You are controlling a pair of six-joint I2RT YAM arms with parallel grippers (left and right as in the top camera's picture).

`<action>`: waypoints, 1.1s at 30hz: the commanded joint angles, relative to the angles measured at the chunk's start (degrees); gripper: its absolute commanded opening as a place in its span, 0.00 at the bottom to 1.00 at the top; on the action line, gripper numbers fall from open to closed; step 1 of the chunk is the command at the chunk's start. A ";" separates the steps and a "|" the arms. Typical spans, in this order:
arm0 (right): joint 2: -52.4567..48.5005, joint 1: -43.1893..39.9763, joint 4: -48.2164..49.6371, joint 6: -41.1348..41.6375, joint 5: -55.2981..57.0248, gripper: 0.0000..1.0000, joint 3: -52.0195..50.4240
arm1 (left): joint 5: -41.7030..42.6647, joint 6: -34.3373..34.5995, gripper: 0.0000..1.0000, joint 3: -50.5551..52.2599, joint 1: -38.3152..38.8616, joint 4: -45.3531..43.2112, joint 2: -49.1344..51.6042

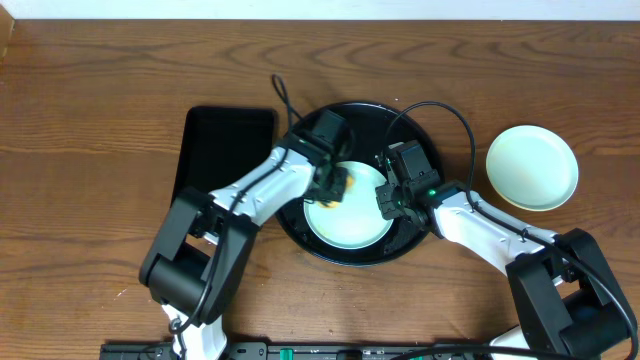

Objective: Clean dirty plates on tray and stack at the side
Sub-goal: 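Scrub the sauce-smeared plate with the sponge in the left gripper, then return the sponge to the black tray and release it with left gripper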

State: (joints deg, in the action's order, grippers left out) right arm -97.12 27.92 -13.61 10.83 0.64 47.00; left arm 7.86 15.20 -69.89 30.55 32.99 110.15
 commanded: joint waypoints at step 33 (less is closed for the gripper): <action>-2.45 1.01 -0.09 2.86 1.81 0.07 -1.38 | -7.19 1.97 0.07 0.61 -17.81 6.91 -15.93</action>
State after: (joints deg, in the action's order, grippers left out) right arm -97.69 28.97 -12.60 13.63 0.56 46.89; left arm -3.38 16.47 -69.71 16.10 39.83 94.45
